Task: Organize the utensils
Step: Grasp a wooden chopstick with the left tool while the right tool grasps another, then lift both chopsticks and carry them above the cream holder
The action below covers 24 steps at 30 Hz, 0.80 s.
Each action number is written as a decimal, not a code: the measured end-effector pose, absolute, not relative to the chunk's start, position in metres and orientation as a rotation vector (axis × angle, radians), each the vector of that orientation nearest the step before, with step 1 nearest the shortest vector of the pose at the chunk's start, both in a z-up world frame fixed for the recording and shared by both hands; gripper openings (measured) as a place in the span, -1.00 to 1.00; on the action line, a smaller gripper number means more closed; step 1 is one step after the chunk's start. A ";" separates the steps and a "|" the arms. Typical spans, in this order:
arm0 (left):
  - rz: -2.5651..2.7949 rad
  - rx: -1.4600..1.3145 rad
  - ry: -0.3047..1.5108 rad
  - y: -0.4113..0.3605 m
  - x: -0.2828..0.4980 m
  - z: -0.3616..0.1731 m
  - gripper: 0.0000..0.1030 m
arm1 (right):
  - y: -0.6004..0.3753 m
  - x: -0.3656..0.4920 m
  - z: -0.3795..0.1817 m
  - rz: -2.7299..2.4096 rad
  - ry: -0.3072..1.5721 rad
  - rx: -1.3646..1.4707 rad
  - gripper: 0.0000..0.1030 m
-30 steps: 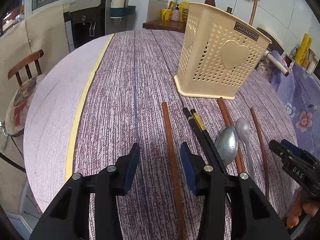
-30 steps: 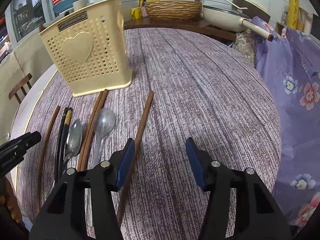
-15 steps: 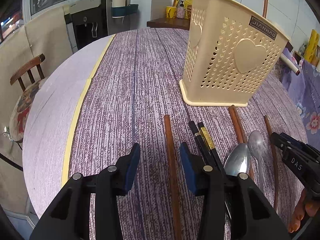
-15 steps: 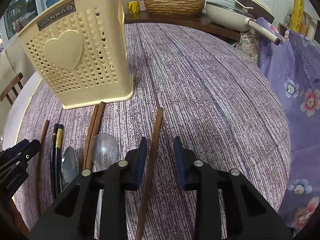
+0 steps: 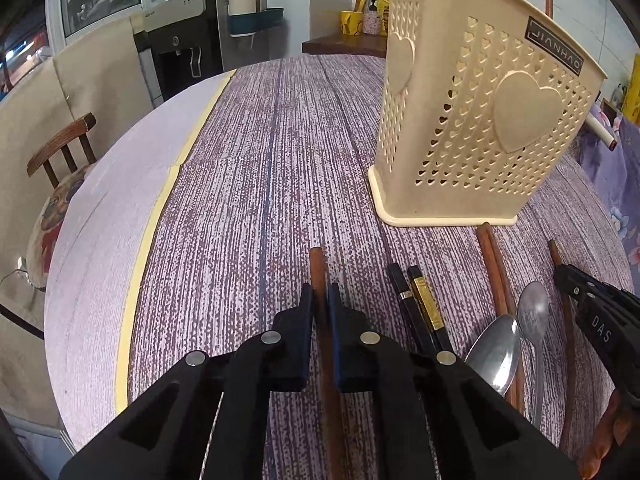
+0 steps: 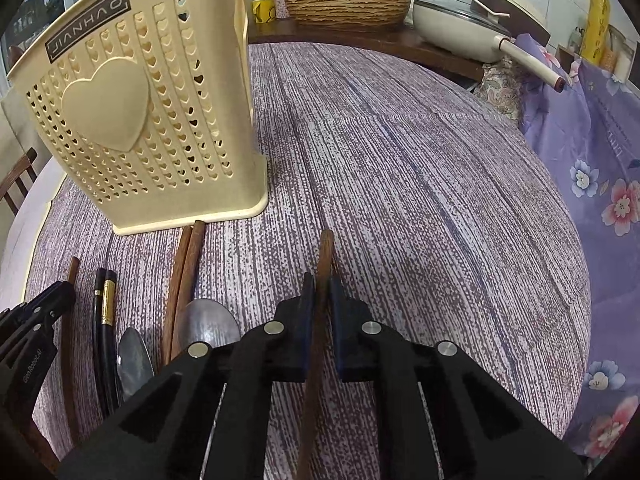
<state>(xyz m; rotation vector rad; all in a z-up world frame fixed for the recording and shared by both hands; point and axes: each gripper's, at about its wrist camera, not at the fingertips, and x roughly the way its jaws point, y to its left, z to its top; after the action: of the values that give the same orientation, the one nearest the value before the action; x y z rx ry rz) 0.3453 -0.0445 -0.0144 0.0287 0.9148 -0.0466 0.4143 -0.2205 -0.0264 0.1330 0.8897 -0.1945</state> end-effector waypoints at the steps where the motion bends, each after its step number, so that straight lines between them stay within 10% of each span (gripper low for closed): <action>1: -0.044 0.028 0.914 -0.044 0.348 -0.015 -0.84 | -0.221 0.414 -0.026 -0.193 0.890 0.134 -0.83; 24: -0.174 -0.109 0.696 -0.020 0.317 0.082 -0.85 | -0.260 0.368 0.073 0.058 0.635 0.287 -0.85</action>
<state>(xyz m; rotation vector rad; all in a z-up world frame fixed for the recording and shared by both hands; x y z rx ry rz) 0.3167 -0.0205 0.0818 -0.1094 0.6959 -0.1736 0.3676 -0.2596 0.0734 0.2874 0.6352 0.0584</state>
